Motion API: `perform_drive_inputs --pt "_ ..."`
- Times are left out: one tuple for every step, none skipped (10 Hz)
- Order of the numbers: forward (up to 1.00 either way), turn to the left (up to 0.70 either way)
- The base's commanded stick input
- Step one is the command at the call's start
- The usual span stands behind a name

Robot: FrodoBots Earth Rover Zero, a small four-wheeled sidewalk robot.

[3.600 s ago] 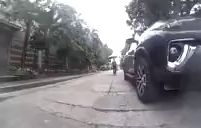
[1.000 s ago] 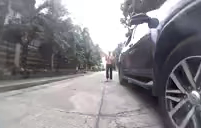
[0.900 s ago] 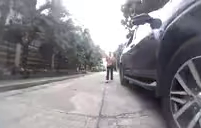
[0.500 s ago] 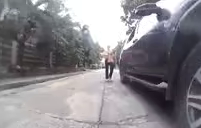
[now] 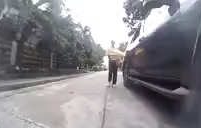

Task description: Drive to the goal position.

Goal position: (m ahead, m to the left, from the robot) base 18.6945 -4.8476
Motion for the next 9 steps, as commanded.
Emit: perform_drive_inputs --pt "0.50 0.00" --pt "0.50 0.00" --pt "0.50 0.00" --pt "0.50 0.00" --pt "0.50 0.00" --pt "0.50 0.00" --pt "0.50 0.00" --pt "0.50 0.00" --pt "0.50 0.00"
